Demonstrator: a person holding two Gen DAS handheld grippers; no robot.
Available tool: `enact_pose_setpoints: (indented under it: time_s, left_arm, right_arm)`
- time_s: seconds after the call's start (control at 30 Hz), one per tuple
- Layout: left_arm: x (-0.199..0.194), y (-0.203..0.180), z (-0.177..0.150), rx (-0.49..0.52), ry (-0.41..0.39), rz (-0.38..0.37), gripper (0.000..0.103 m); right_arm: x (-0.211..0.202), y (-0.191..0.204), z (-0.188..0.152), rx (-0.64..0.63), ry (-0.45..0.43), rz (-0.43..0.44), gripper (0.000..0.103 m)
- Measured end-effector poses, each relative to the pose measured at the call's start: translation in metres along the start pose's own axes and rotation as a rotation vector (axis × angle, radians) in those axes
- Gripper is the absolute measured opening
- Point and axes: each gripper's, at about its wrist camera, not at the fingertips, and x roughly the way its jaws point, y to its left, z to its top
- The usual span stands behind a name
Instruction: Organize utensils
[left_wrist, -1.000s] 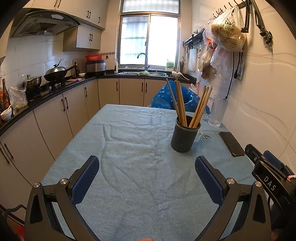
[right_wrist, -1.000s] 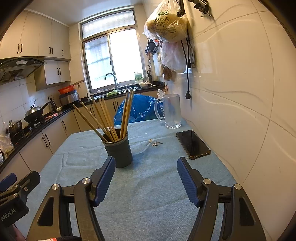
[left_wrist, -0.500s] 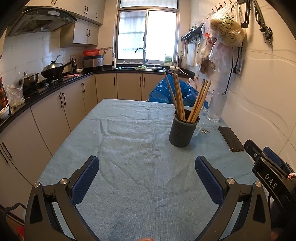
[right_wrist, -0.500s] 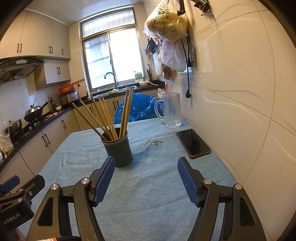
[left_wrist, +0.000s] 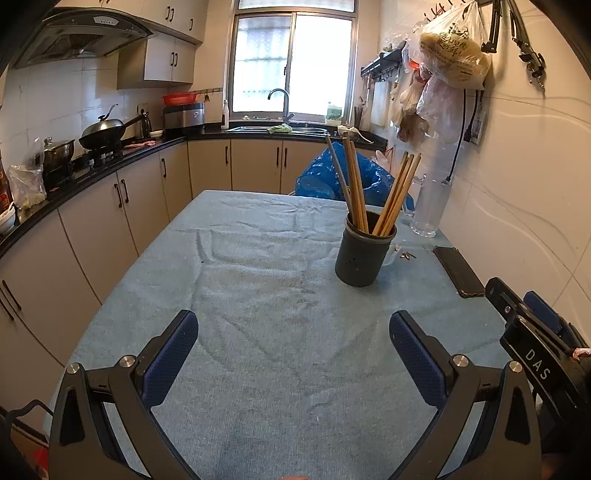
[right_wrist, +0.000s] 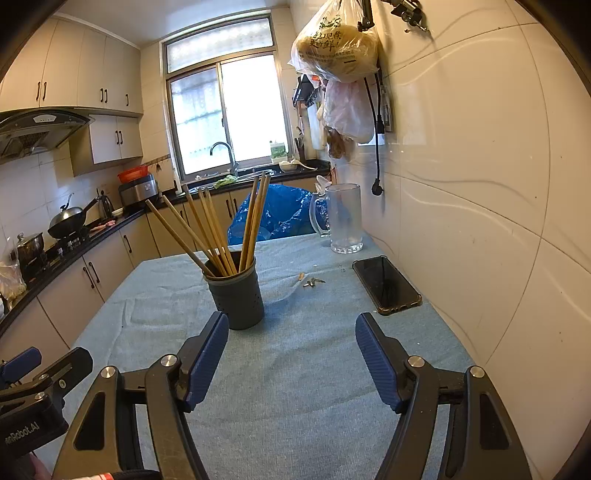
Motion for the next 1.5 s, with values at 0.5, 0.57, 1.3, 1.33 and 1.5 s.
enact_pose_setpoints:
  time_s: [0.5,0.57,1.3,1.33,1.5]
  left_arm:
    - [0.001,-0.002,-0.004,0.003,0.007,0.005,0.103]
    - [0.003,-0.002,-0.004,0.003,0.011,0.006,0.103]
    - [0.035,0.003,-0.004,0.0,0.073,0.038,0.103]
    - [0.038,0.004,-0.004,0.001,0.077,0.04,0.103]
    - [0.049,0.004,-0.003,0.008,0.101,0.035,0.103]
  right_arm:
    - [-0.004,0.002,-0.003,-0.007,-0.01,0.007,0.077]
    - [-0.004,0.002,-0.003,-0.013,-0.007,0.004,0.077]
    - [0.024,0.001,-0.012,-0.014,0.064,0.005,0.077]
    - [0.026,0.002,-0.013,-0.016,0.071,0.008,0.077]
    - [0.042,0.006,-0.017,-0.029,0.119,0.024,0.077]
